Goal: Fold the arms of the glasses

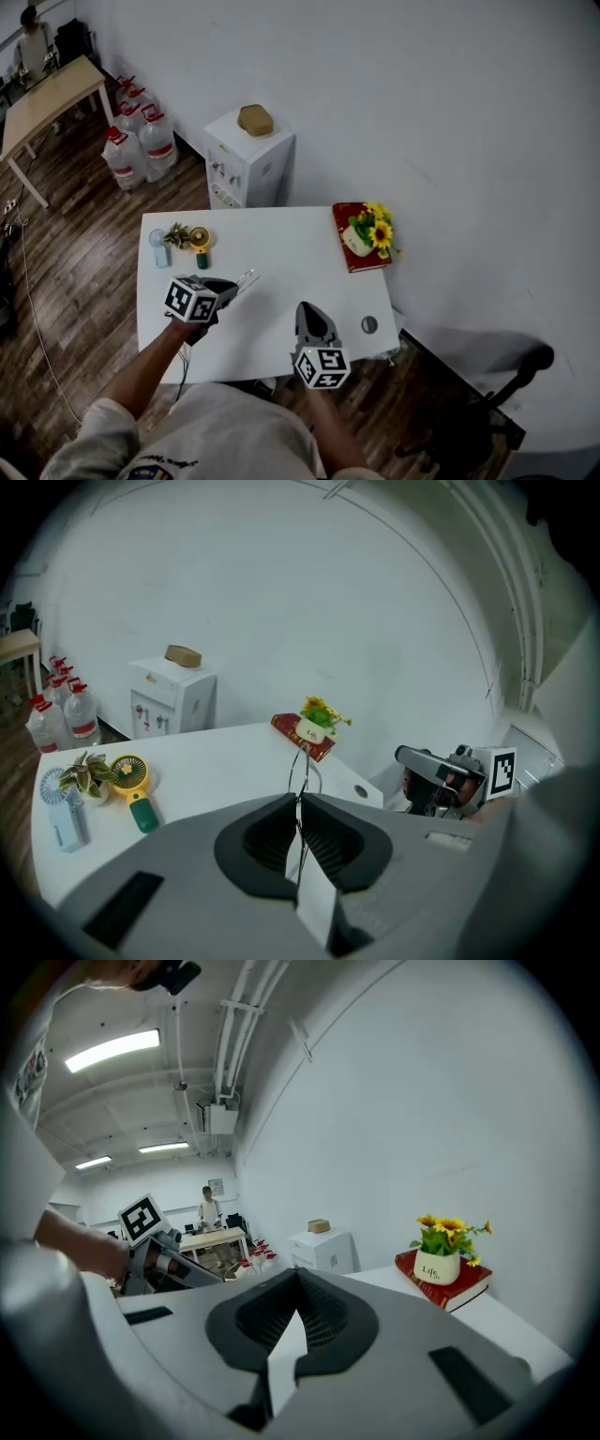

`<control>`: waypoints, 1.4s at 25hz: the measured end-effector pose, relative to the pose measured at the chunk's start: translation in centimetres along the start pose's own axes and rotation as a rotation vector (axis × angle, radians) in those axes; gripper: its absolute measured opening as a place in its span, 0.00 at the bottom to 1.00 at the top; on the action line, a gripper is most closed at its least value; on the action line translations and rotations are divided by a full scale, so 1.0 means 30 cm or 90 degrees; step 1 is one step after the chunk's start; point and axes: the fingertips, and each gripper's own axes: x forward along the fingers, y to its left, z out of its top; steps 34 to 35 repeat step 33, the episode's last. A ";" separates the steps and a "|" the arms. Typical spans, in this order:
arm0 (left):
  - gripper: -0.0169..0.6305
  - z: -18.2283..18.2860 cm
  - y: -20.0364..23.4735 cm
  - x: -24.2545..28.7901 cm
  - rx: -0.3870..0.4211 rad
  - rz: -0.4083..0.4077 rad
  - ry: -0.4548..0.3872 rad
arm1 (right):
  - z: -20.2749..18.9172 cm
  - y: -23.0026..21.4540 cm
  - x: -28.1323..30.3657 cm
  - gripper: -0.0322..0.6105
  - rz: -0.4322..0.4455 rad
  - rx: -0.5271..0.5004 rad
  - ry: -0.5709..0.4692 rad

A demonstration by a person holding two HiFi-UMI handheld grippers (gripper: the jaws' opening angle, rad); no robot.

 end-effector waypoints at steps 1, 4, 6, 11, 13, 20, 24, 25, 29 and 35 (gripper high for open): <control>0.05 0.011 -0.001 -0.010 0.002 0.002 -0.007 | 0.018 0.002 -0.004 0.05 0.000 -0.008 -0.009; 0.05 0.047 -0.006 -0.036 0.011 0.007 -0.027 | 0.058 0.002 -0.005 0.05 -0.003 -0.022 -0.026; 0.05 0.064 -0.007 -0.045 0.009 0.007 -0.039 | 0.067 -0.003 0.000 0.05 -0.006 -0.023 -0.027; 0.05 0.063 -0.008 -0.056 -0.004 0.007 -0.049 | 0.092 -0.002 -0.009 0.05 -0.020 -0.030 -0.033; 0.05 0.056 -0.004 -0.051 -0.008 0.007 -0.046 | 0.090 -0.005 -0.009 0.05 -0.020 -0.030 -0.035; 0.05 0.036 -0.020 -0.044 -0.014 -0.003 -0.039 | 0.072 0.003 -0.020 0.05 -0.023 -0.021 -0.026; 0.05 0.026 -0.032 -0.031 -0.015 -0.008 -0.034 | 0.062 0.003 -0.022 0.05 -0.022 -0.019 -0.020; 0.05 0.025 -0.035 -0.026 -0.014 -0.010 -0.033 | 0.059 0.000 -0.022 0.05 -0.023 -0.019 -0.019; 0.05 0.016 -0.051 -0.017 -0.012 -0.018 -0.027 | 0.050 -0.003 -0.027 0.05 -0.027 -0.019 -0.017; 0.05 0.012 -0.061 -0.021 -0.012 -0.019 -0.024 | 0.038 0.008 -0.033 0.05 -0.025 -0.013 -0.012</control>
